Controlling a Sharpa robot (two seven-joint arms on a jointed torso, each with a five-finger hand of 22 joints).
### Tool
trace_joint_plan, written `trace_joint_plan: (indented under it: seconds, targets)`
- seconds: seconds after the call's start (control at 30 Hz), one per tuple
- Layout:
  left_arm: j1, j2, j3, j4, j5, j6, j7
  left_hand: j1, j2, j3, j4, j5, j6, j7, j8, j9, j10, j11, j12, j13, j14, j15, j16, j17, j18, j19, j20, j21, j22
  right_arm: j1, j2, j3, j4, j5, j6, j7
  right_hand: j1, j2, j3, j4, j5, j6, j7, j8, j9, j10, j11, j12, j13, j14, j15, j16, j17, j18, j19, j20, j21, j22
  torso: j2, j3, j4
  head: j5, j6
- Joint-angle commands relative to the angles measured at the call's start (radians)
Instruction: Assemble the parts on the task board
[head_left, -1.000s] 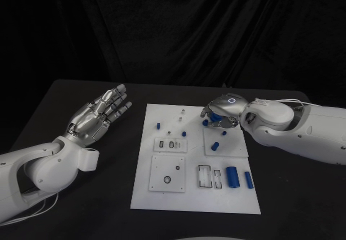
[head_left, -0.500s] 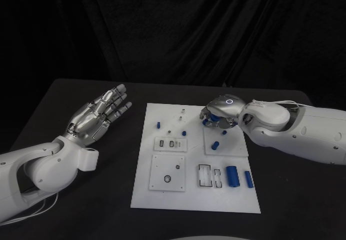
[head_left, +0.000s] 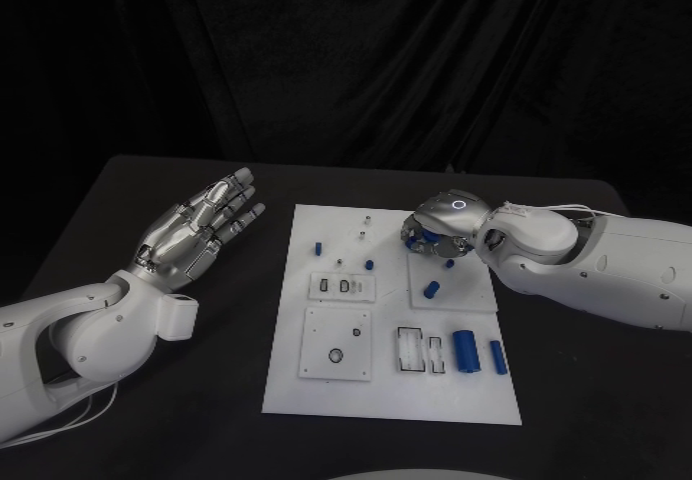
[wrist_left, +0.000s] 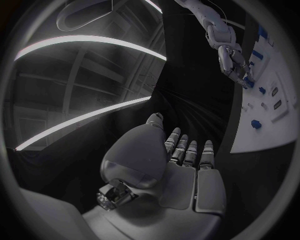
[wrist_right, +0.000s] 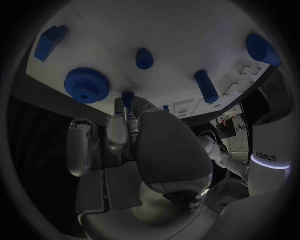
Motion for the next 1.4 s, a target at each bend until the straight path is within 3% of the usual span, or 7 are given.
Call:
trace_joint_plan:
  seconds: [0.03,0.3,0.43,0.6,0.8,1.13,1.4]
  targets:
    - [0.002,0.0,0.0,0.001,-0.003,0.016,0.111,0.01,-0.001,0.001,-0.008,0.008,0.001,0.005,-0.004,0.001,-0.001,0.009,0.002,0.001,0.004,0.006,0.004,0.001,0.006,0.004,0.008,0.006,0.002,-0.003,-0.004,0.0,-0.001,-0.004,-0.038,0.01,0.009,0.003,0.007,-0.003,0.003,0.013,0.001,0.005,0.005,0.012,-0.001,-0.009,-0.001,0.004,-0.005,-0.002,-0.005,-0.013,0.004,-0.005,0.002,0.093,0.0,0.0006,0.0001,0.0,-0.001]
    - [0.002,-0.004,-0.001,0.001,-0.003,0.015,0.109,0.017,-0.001,0.003,-0.013,0.022,0.005,0.008,-0.004,0.001,0.002,0.013,0.005,0.002,0.008,0.009,0.006,0.002,0.007,0.006,0.012,0.007,0.002,0.001,-0.019,0.001,0.02,0.037,-0.094,0.023,0.016,0.003,0.016,-0.021,0.001,0.056,0.013,0.022,0.034,0.048,-0.005,-0.029,-0.001,0.009,-0.008,-0.001,0.002,-0.014,0.007,-0.01,0.002,0.098,0.0,0.0002,-0.0012,0.007,0.0]
    - [0.002,-0.005,-0.002,0.001,-0.003,0.014,0.107,0.019,-0.001,0.003,-0.014,0.026,0.008,0.008,-0.003,0.002,0.003,0.014,0.006,0.002,0.009,0.01,0.006,0.002,0.007,0.006,0.013,0.008,0.003,0.027,-0.019,0.001,0.038,0.074,-0.122,0.028,0.015,0.002,0.017,-0.025,-0.006,0.075,0.017,0.029,0.047,0.059,-0.006,-0.042,-0.003,0.012,-0.013,0.0,0.007,-0.015,0.01,-0.014,0.003,0.103,0.0,0.0,-0.0022,0.013,-0.001]
    - [0.002,-0.001,-0.002,-0.001,-0.003,0.012,0.105,0.02,-0.001,0.004,-0.016,0.03,0.008,0.009,-0.003,0.002,0.004,0.015,0.007,0.002,0.01,0.01,0.007,0.003,0.008,0.007,0.013,0.008,0.003,0.081,0.007,0.002,0.046,0.162,-0.113,0.031,0.013,0.001,0.018,-0.025,-0.014,0.084,0.019,0.031,0.056,0.066,-0.005,-0.058,-0.007,0.016,-0.012,0.004,0.014,-0.017,0.015,-0.014,0.007,0.109,0.0,0.0,-0.0016,0.015,-0.002]
    - [0.002,0.006,-0.003,-0.004,-0.003,0.012,0.104,0.021,-0.001,0.004,-0.016,0.031,0.009,0.009,-0.003,0.002,0.004,0.015,0.007,0.002,0.01,0.01,0.007,0.003,0.008,0.007,0.014,0.008,0.003,0.104,0.076,0.003,-0.01,0.197,-0.07,0.043,0.014,0.002,0.019,-0.028,-0.016,0.091,0.019,0.032,0.062,0.072,-0.005,-0.066,-0.009,0.018,-0.012,0.005,0.018,-0.017,0.018,-0.014,0.008,0.111,0.0,-0.0005,-0.0007,0.015,0.002]
    - [0.002,0.011,-0.004,0.0,-0.003,0.015,0.104,0.025,0.001,0.007,-0.019,0.04,0.012,0.01,-0.002,0.003,0.009,0.016,0.011,0.003,0.015,0.013,0.009,0.004,0.008,0.008,0.016,0.009,0.003,0.081,0.191,0.004,-0.153,0.15,-0.062,0.056,0.01,-0.002,0.017,-0.029,-0.014,0.092,0.021,0.029,0.066,0.08,-0.004,-0.074,-0.01,0.02,-0.008,0.008,0.024,-0.018,0.019,-0.011,0.009,0.114,0.0,-0.0017,0.0021,0.011,0.004]
    - [0.002,0.015,-0.004,-0.001,-0.003,0.018,0.1,0.028,0.003,0.009,-0.022,0.045,0.014,0.012,-0.001,0.003,0.012,0.02,0.014,0.004,0.017,0.015,0.01,0.004,0.008,0.008,0.019,0.009,0.003,0.065,0.224,0.006,-0.198,0.143,-0.057,0.059,0.005,-0.006,0.018,-0.028,-0.013,0.083,0.022,0.019,0.068,0.08,-0.001,-0.088,-0.014,0.021,-0.006,0.009,0.027,-0.018,0.019,-0.009,0.009,0.115,0.001,0.0007,0.0025,0.009,0.002]
